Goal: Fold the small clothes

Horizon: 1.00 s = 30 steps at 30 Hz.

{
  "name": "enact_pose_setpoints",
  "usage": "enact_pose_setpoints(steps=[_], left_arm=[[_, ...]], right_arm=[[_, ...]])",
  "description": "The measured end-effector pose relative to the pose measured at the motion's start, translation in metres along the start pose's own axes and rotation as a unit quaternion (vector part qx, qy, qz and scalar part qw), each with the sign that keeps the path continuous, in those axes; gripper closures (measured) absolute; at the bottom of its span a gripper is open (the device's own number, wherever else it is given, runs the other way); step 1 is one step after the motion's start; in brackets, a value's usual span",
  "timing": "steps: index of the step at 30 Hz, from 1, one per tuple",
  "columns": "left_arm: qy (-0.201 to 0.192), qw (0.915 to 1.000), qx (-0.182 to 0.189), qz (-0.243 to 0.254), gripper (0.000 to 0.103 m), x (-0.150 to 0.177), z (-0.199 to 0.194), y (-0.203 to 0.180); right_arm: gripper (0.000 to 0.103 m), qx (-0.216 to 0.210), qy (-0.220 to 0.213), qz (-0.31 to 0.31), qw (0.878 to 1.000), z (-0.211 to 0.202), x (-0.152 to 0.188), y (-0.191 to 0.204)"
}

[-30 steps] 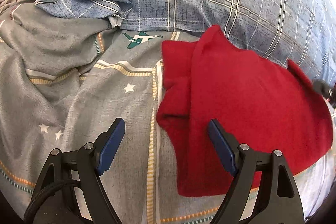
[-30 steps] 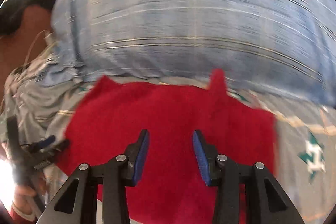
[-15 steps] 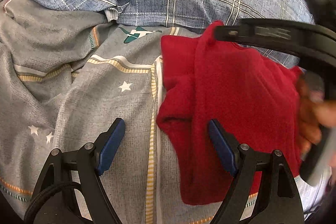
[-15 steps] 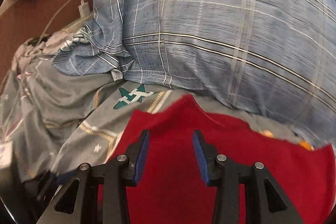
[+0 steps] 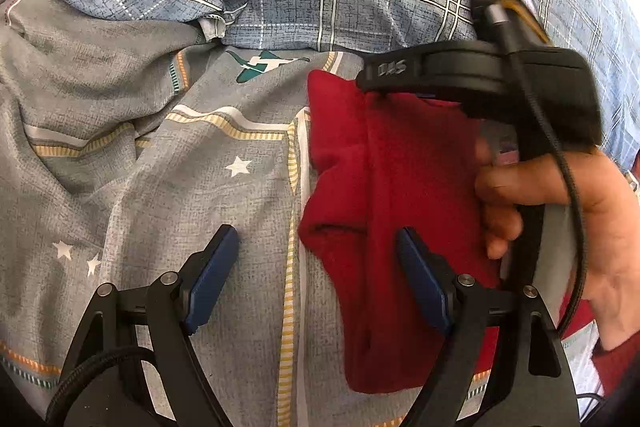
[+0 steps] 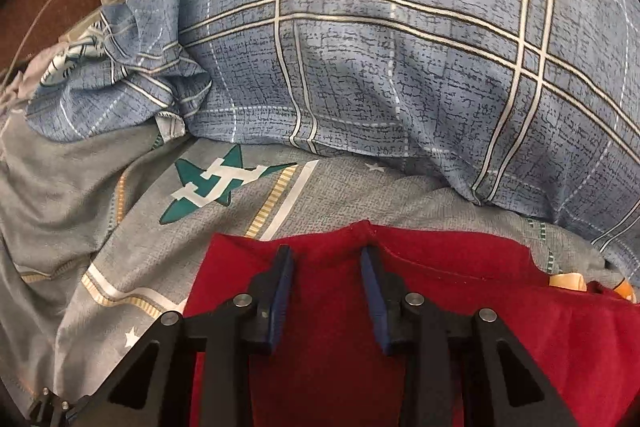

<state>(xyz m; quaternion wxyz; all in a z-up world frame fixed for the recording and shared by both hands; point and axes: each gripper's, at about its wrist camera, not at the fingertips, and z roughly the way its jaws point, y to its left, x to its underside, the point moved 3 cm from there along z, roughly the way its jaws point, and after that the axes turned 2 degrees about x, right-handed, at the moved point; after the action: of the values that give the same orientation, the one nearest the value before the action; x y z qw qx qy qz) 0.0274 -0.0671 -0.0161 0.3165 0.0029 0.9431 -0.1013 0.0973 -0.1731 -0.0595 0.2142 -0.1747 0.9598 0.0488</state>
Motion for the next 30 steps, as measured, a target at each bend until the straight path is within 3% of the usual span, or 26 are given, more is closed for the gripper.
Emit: enact_pose_setpoints(steps=[4,6,9,13,16,17,19,20,21,23,27,29,30], left_arm=[[0.003,0.9999,0.012,-0.011,0.021,-0.002,-0.001,0.002],[0.002,0.9998,0.015,-0.016,0.021,-0.003,-0.003,0.002],[-0.001,0.9997,0.016,-0.018,0.021,-0.004,-0.006,0.001],[-0.005,0.9997,0.014,-0.017,0.021,-0.007,-0.009,0.0],[-0.003,0.9998,0.013,-0.018,0.021,-0.006,-0.008,-0.002],[-0.003,0.9998,0.012,-0.018,0.021,-0.007,-0.008,-0.003],[-0.003,0.9998,0.011,-0.018,0.021,-0.008,-0.006,-0.003],[-0.004,0.9997,0.011,-0.02,0.021,-0.008,-0.006,-0.003],[-0.005,0.9997,0.011,-0.021,0.021,-0.007,-0.007,-0.003],[-0.006,0.9996,0.011,-0.023,0.021,-0.007,-0.007,-0.003],[-0.007,0.9994,0.019,-0.028,0.021,-0.006,-0.007,-0.002],[-0.007,0.9993,0.026,-0.027,0.021,-0.005,-0.007,-0.005],[-0.005,0.9993,0.026,-0.027,0.021,-0.004,-0.008,-0.006]], right_arm=[[0.064,-0.034,-0.019,0.045,0.998,-0.024,0.007,-0.017],[0.058,-0.031,-0.036,0.044,0.998,-0.044,0.015,-0.027],[0.057,0.025,-0.066,0.021,0.997,-0.083,0.034,-0.056],[0.055,0.128,-0.092,0.049,0.986,-0.137,0.062,-0.131],[0.041,0.193,-0.098,0.101,0.971,-0.166,0.08,-0.193],[0.041,0.204,-0.086,0.118,0.968,-0.168,0.084,-0.213],[0.042,0.18,-0.052,0.149,0.971,-0.16,0.089,-0.24],[0.053,0.163,-0.044,0.157,0.973,-0.155,0.091,-0.246],[0.075,0.146,-0.035,0.161,0.975,-0.148,0.092,-0.25],[0.095,0.156,-0.01,0.134,0.979,-0.138,0.094,-0.249],[0.095,0.203,-0.047,0.112,0.972,-0.154,0.1,-0.254],[0.095,0.224,-0.021,0.121,0.967,-0.141,0.109,-0.264],[0.095,0.215,0.002,0.126,0.968,-0.13,0.114,-0.264]])
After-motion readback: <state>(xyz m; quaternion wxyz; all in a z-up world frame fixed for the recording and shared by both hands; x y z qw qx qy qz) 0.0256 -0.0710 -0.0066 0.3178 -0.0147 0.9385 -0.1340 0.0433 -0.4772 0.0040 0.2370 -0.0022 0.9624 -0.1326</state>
